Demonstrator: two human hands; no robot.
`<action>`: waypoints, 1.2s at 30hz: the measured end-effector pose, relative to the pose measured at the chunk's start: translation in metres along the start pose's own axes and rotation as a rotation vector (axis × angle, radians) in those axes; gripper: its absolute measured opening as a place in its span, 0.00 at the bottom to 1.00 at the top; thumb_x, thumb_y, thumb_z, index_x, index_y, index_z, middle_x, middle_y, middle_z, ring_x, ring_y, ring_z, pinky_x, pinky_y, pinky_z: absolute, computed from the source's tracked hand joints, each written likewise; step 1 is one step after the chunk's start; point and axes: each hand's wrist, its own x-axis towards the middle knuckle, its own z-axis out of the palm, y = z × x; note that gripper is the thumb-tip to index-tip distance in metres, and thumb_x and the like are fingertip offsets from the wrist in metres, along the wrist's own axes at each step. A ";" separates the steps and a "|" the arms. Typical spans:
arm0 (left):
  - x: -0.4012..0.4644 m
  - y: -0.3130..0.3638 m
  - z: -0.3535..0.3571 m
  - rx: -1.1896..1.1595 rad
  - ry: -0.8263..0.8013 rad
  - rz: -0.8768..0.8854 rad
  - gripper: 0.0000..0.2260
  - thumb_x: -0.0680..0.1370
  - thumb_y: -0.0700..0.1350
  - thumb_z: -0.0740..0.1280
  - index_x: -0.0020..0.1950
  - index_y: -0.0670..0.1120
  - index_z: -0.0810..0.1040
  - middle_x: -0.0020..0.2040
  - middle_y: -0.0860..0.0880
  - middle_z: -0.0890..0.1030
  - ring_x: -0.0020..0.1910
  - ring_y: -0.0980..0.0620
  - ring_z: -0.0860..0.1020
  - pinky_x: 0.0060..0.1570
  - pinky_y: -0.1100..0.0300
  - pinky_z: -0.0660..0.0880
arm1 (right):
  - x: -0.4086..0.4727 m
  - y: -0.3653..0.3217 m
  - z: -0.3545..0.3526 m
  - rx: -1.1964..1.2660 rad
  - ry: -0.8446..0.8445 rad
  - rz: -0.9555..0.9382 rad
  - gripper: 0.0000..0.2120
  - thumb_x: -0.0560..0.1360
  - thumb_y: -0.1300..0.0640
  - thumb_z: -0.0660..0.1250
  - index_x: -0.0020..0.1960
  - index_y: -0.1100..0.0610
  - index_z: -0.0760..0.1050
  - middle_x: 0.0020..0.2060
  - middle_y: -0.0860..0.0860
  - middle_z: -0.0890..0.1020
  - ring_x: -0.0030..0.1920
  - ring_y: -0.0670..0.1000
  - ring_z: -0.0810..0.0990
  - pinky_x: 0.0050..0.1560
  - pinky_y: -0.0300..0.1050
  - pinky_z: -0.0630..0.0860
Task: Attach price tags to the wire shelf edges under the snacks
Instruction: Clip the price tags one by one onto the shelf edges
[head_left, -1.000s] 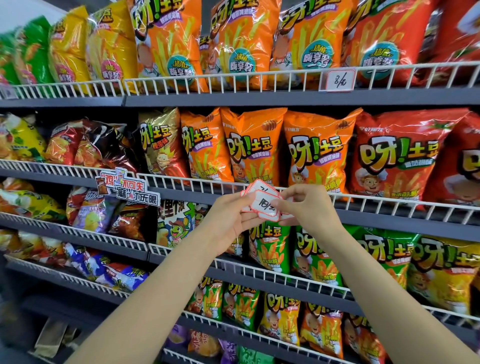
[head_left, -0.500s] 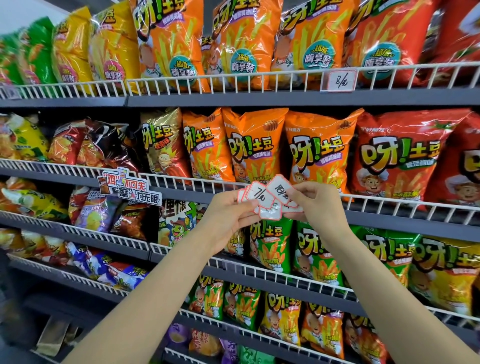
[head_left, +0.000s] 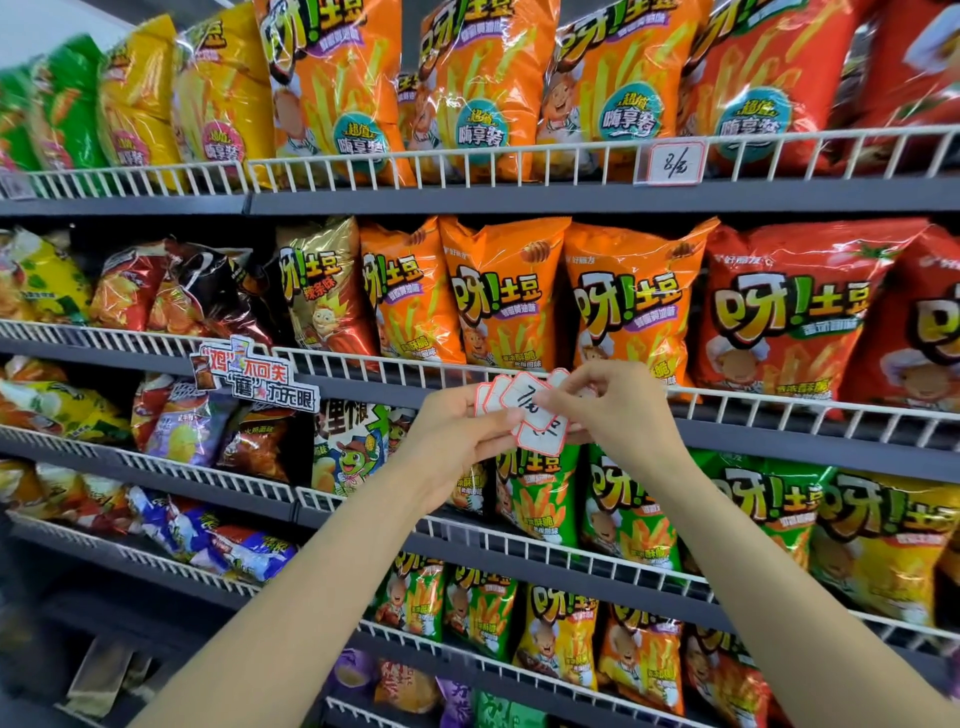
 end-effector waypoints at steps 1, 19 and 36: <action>0.000 0.000 0.000 0.007 -0.013 -0.002 0.09 0.75 0.32 0.66 0.52 0.42 0.78 0.49 0.45 0.84 0.49 0.50 0.83 0.48 0.61 0.80 | -0.001 0.000 0.000 0.011 -0.013 0.011 0.09 0.71 0.58 0.73 0.39 0.65 0.78 0.36 0.56 0.80 0.35 0.52 0.84 0.32 0.47 0.82; 0.001 0.002 -0.007 -0.002 0.041 0.006 0.14 0.72 0.29 0.68 0.49 0.47 0.77 0.43 0.49 0.84 0.41 0.55 0.83 0.41 0.65 0.80 | 0.002 0.021 -0.001 0.064 0.286 0.026 0.08 0.74 0.60 0.68 0.40 0.55 0.70 0.51 0.51 0.79 0.56 0.53 0.78 0.44 0.51 0.82; 0.004 0.001 -0.008 -0.118 0.072 -0.020 0.15 0.73 0.27 0.66 0.54 0.43 0.76 0.46 0.46 0.83 0.41 0.53 0.84 0.41 0.65 0.80 | 0.001 0.011 -0.005 -0.125 0.258 -0.020 0.08 0.74 0.58 0.69 0.39 0.60 0.73 0.44 0.49 0.78 0.51 0.44 0.74 0.48 0.35 0.66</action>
